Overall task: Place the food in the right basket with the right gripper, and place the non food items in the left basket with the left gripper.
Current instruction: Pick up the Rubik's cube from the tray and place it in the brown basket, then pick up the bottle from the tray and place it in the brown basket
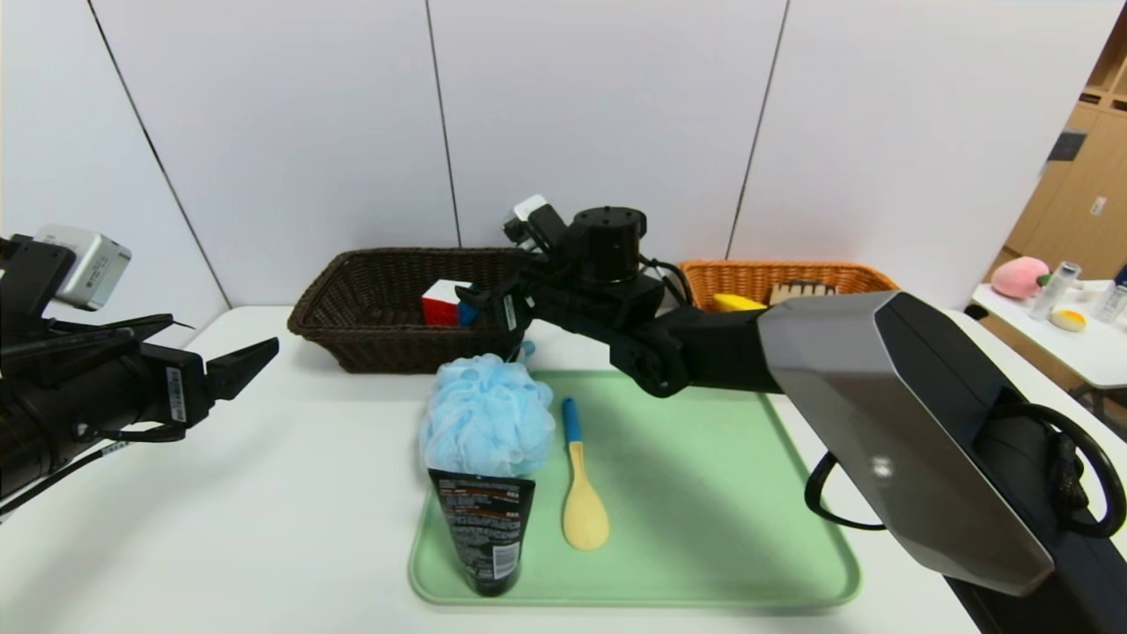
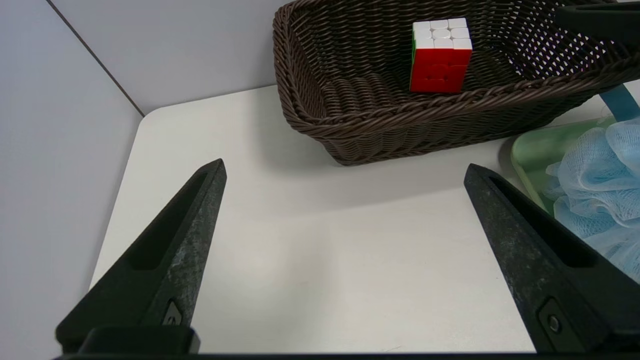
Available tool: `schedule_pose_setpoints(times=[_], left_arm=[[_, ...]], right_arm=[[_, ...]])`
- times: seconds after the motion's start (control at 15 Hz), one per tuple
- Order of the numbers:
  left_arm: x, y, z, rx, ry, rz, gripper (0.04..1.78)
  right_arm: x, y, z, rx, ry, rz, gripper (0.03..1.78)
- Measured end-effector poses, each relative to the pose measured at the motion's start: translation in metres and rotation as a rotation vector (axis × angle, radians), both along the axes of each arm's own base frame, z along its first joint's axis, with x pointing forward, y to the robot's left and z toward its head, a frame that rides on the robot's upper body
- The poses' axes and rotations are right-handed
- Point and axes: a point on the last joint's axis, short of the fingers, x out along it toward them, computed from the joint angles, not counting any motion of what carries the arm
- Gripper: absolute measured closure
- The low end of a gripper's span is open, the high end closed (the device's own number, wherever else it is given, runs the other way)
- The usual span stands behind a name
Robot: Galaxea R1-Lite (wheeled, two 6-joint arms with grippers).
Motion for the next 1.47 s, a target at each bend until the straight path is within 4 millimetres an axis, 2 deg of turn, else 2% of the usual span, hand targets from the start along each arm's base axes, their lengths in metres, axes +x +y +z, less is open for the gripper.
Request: schedule_pose_setpoints(times=[0.27,0.47,0.6,0.8,0.93,1.0,1.13,1.27,1.33,1.47], left_arm=[[0.0,0.0,0.0,-0.002,-0.001,0.0,0.13],[0.001,0.0,0.002,-0.007,-0.024,0.001,0.13],[0.001,0.0,0.002,-0.007,-0.031,0.001,0.13],[0.002,0.0,0.003,-0.008,-0.035,0.001,0.13],[0.002,0.0,0.004,-0.029,-0.044,0.004,0.13],[0.004,0.0,0.005,-0.053,-0.056,0.005,0.13],[0.01,-0.002,0.007,-0.075,-0.101,-0.001,0.13],[0.015,-0.009,0.007,-0.083,-0.144,-0.024,0.13],[0.016,-0.013,0.004,-0.085,-0.139,-0.024,0.13],[0.015,-0.024,-0.003,-0.107,-0.109,-0.036,0.13]], right_arm=[[0.005,-0.02,0.024,0.024,-0.034,-0.077,0.25],[0.003,-0.05,0.063,0.037,-0.074,-0.253,0.2],[-0.003,-0.079,0.092,0.028,-0.101,-0.352,0.18],[-0.02,-0.15,0.125,-0.03,-0.123,-0.495,0.15],[-0.045,-0.202,0.137,-0.064,-0.109,-0.593,0.14],[-0.064,-0.23,0.139,-0.08,-0.093,-0.648,0.14],[-0.106,-0.275,0.131,-0.104,-0.034,-0.746,0.13],[-0.158,-0.304,0.111,-0.1,0.043,-0.819,0.12],[-0.184,-0.313,0.1,-0.087,0.081,-0.848,0.12],[-0.223,-0.322,0.08,-0.059,0.129,-0.887,0.12]])
